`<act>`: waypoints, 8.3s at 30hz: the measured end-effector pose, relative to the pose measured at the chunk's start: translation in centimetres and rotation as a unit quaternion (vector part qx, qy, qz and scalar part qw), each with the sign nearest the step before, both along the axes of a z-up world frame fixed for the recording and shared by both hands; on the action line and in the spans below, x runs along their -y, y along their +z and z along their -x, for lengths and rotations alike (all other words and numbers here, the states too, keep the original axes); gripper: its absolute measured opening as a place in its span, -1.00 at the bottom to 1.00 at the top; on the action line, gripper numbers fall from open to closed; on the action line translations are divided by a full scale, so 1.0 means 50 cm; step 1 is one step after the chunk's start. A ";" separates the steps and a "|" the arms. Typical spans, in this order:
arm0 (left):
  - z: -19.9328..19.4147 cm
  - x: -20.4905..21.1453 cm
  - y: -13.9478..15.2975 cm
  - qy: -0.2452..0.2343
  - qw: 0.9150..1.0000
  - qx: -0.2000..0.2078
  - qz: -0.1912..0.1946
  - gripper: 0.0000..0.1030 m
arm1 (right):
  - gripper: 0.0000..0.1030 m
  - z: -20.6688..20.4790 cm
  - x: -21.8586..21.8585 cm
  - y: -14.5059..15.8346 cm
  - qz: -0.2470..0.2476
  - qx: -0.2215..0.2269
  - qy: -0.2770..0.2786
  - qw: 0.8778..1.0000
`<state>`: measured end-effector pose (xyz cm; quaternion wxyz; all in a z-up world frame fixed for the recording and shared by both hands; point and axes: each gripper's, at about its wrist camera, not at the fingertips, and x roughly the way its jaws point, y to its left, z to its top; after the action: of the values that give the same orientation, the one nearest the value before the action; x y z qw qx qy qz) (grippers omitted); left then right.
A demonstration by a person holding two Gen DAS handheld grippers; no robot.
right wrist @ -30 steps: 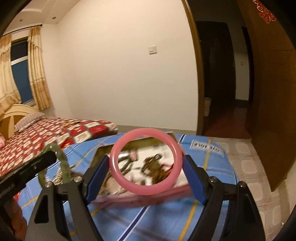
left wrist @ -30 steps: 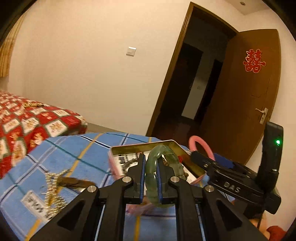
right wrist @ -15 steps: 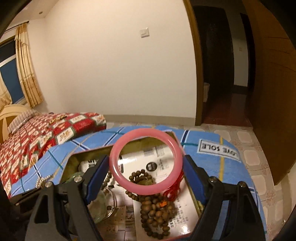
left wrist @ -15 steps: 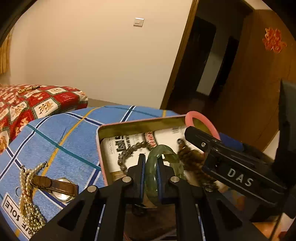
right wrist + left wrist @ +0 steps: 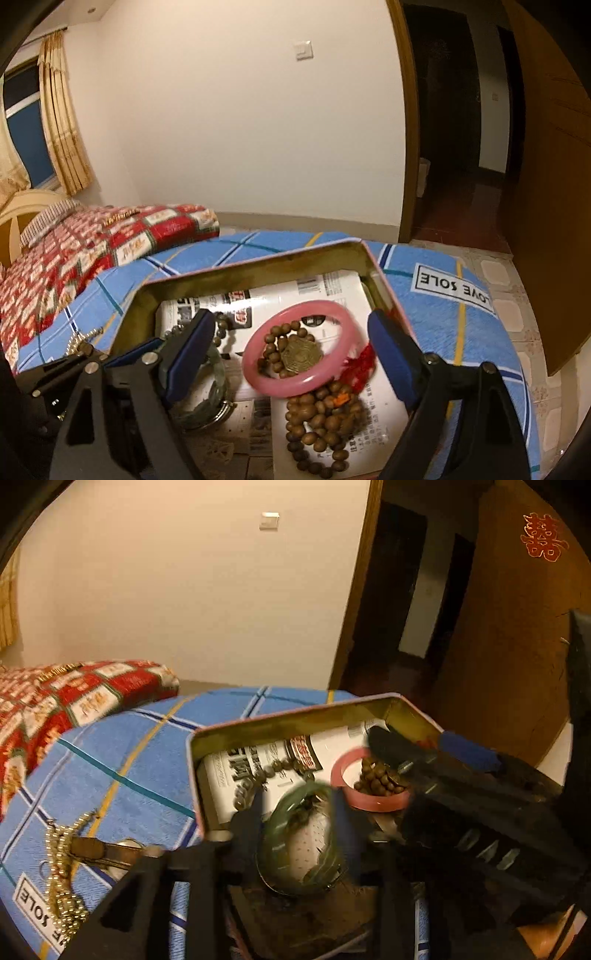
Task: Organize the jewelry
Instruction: 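Lower both bangles into the pink tin and open both tools, then move both open tools back from the tin to the bead strands, then grasp the gold bead strand with the right tool while left tool grasps the pearl strand, then carry both strands into the pink tin and open both tools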
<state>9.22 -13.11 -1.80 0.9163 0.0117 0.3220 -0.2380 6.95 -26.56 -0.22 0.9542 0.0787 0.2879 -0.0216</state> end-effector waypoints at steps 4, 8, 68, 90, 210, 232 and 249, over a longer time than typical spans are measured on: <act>0.023 -0.028 0.022 0.024 0.998 0.039 0.031 0.58 | 0.84 0.046 0.035 0.033 0.000 0.066 -0.062 0.996; 0.019 -0.051 0.018 0.053 0.998 0.027 0.036 0.58 | 0.90 0.068 0.079 0.035 -0.027 0.085 -0.112 0.990; 0.165 -0.254 0.007 0.175 0.981 0.054 -0.062 0.58 | 0.90 0.206 -0.161 0.017 0.004 0.086 -0.036 0.996; 0.142 -0.489 -0.002 0.293 0.955 0.007 -0.051 0.58 | 0.15 0.116 -0.362 -0.036 -0.003 -0.035 0.150 0.988; 0.127 -0.147 0.139 0.021 0.988 0.120 0.098 -0.75 | -0.64 0.123 -0.060 0.068 -0.067 0.117 0.003 0.991; 0.011 0.050 0.018 -0.010 0.999 0.031 0.023 -0.76 | -0.64 -0.001 0.030 0.004 0.000 0.005 -0.007 1.000; 0.013 0.052 0.010 0.019 0.999 0.020 -0.015 -0.13 | 0.31 0.010 0.040 0.006 -0.030 0.012 0.003 0.999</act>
<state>8.57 -15.72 -1.29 0.9267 0.0241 0.3073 -0.2150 6.46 -28.55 0.08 0.9549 0.1069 0.2769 -0.0090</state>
